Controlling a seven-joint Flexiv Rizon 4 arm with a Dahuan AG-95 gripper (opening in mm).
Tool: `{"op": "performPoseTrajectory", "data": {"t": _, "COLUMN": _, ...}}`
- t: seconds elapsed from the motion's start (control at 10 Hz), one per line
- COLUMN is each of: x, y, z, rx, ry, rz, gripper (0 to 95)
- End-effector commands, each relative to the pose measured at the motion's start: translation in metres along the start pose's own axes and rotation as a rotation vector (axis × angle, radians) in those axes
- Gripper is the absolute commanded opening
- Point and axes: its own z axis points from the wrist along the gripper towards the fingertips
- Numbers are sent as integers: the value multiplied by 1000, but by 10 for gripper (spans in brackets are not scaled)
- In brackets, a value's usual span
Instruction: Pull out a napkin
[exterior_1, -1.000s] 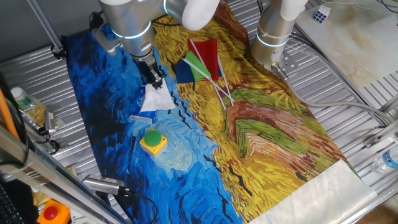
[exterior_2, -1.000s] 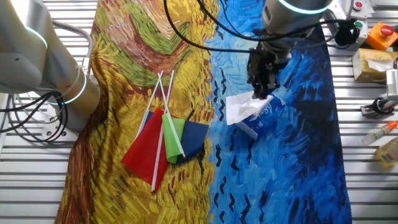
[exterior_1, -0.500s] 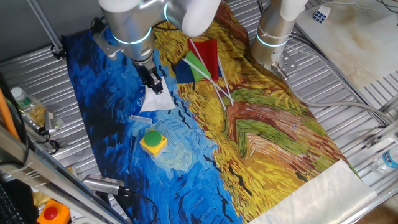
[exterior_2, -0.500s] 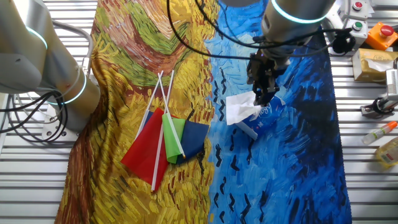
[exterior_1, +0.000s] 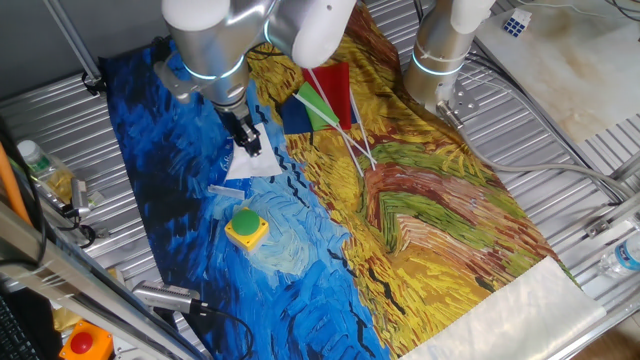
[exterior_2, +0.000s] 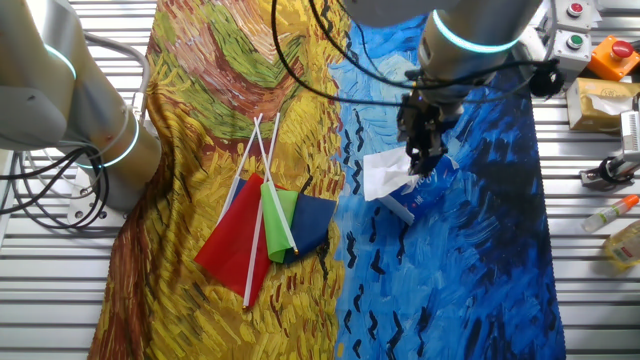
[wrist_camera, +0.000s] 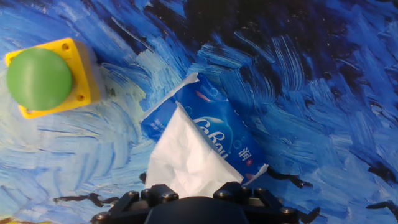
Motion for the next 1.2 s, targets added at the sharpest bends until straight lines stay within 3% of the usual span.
{"op": "performPoseTrajectory", "data": {"t": 0.1, "x": -1, "y": 0, "z": 5, "rx": -2, "ry": -1, "rz": 0, "gripper": 570}}
{"op": "performPoseTrajectory", "data": {"t": 0.4, "x": -2, "y": -1, "z": 19, "rx": -3, "ry": -14, "rz": -1, "gripper": 570}}
{"op": "performPoseTrajectory", "data": {"t": 0.7, "x": -2, "y": -1, "z": 19, "rx": -1, "ry": -19, "rz": -2, "gripper": 570}}
{"op": "performPoseTrajectory", "data": {"t": 0.8, "x": -2, "y": -1, "z": 20, "rx": 0, "ry": -21, "rz": 1, "gripper": 380}}
{"op": "performPoseTrajectory", "data": {"t": 1.2, "x": -2, "y": -1, "z": 22, "rx": 1, "ry": -22, "rz": 9, "gripper": 380}}
